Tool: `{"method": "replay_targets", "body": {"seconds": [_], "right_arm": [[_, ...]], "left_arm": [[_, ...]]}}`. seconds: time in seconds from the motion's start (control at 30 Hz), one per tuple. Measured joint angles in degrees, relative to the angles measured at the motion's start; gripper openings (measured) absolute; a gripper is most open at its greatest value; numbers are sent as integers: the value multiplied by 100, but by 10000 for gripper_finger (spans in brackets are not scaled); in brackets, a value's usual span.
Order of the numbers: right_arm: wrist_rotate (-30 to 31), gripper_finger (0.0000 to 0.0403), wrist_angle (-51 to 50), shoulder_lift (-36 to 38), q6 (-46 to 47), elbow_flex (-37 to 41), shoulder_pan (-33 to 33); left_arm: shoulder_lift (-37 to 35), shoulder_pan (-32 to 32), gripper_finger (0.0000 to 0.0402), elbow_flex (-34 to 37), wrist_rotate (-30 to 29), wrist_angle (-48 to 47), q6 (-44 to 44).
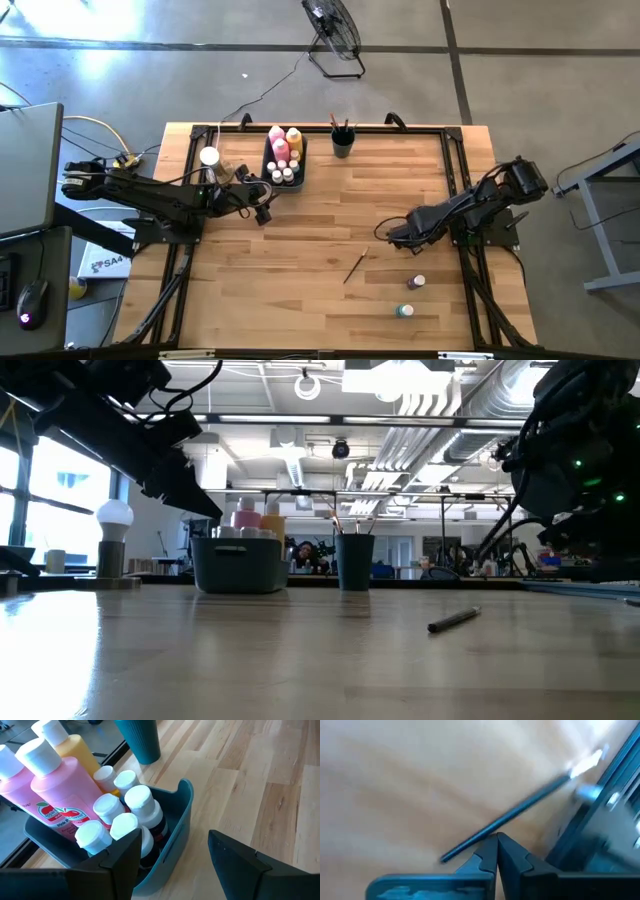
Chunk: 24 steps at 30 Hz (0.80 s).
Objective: Pick & Place Paint Supplies
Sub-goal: Put the silver paint brush into the green cup
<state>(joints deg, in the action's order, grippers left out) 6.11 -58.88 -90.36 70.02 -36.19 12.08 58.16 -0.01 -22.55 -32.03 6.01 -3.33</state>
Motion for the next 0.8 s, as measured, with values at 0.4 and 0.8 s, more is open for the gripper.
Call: {"method": "replay_targets", "body": {"seconds": [0.4, 0.8], "right_arm": [[1574, 2, 677, -7, -566, -270, -9], [1967, 2, 916, 741, -344, -287, -305]], "left_arm": [[1, 0, 223, 0, -2, 14, -3], [2, 0, 223, 0, -4, 3, -3]]}}
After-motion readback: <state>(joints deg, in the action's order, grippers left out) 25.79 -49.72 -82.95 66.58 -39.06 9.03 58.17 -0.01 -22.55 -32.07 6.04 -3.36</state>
